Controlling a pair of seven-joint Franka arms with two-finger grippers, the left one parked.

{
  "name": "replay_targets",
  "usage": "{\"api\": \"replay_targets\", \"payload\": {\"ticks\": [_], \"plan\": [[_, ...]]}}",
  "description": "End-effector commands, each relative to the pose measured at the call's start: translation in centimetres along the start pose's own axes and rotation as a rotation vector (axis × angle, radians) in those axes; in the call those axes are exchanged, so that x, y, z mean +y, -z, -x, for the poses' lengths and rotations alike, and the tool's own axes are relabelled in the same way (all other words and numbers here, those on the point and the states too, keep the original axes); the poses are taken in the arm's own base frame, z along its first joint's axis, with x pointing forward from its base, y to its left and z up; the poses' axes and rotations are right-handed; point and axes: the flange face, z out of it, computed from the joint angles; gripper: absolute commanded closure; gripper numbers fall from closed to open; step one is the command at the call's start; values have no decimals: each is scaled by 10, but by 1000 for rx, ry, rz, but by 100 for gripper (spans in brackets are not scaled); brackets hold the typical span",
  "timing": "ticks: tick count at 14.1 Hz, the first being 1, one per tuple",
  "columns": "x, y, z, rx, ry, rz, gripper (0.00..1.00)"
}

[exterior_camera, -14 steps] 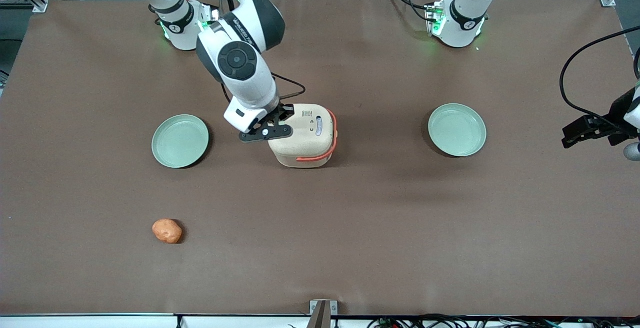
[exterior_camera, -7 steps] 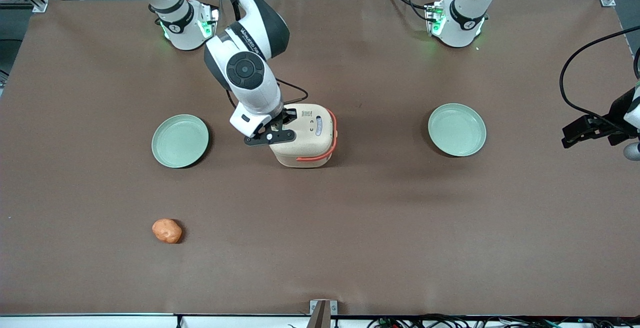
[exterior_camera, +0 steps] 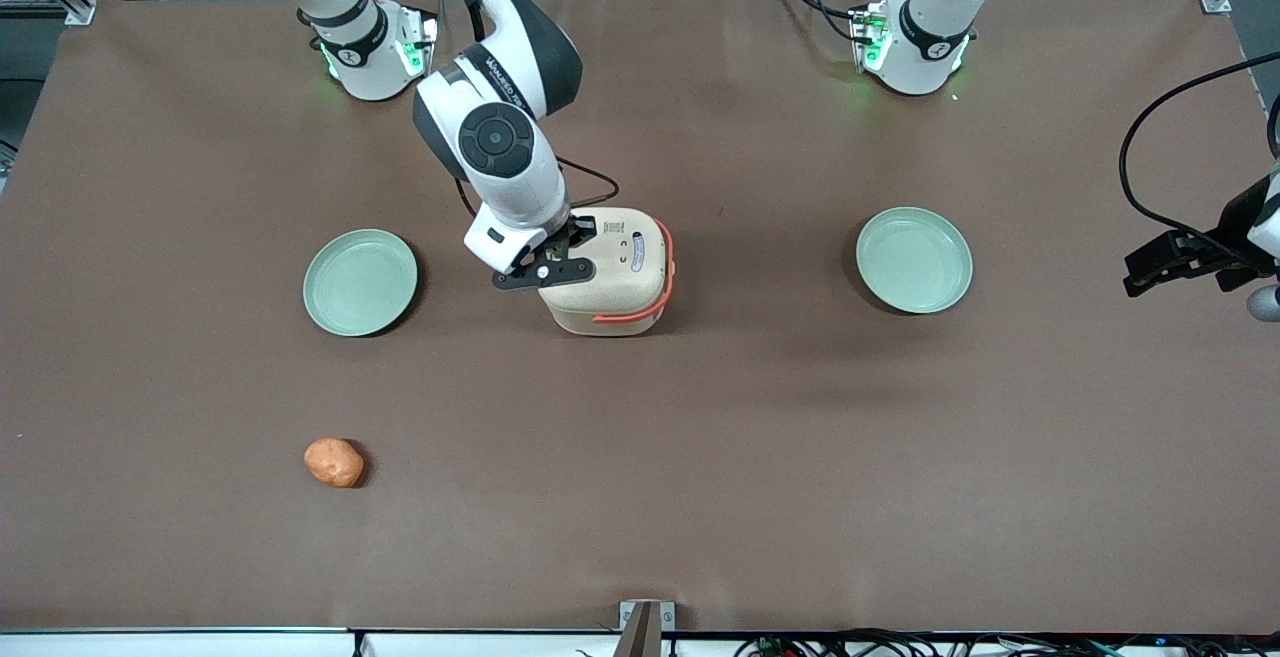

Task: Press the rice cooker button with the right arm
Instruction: 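Press down on the rice cooker's green lid button with the right gripper, then lift the right gripper away as the lid pops open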

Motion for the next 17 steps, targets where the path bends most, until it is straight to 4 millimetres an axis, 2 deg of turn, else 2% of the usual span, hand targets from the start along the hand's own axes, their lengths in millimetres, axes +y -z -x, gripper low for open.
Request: {"api": "replay_targets", "payload": {"ticks": [1,2,4,7,8,10,12,15,17], "plan": [[-2,-23,6,-22,-6,21,100],[-2,-21,7,-27,-7,23,100],[1,-2,11,-31,-15,21,100],[12,55,22,-14,-48,-1,100],[22,78,24,-9,-60,-7,100],[55,119,23,-13,-101,-14,99],[93,151,20,2,-156,-32,96],[155,180,16,20,-247,-30,93],[215,200,12,33,-339,-40,89]]}}
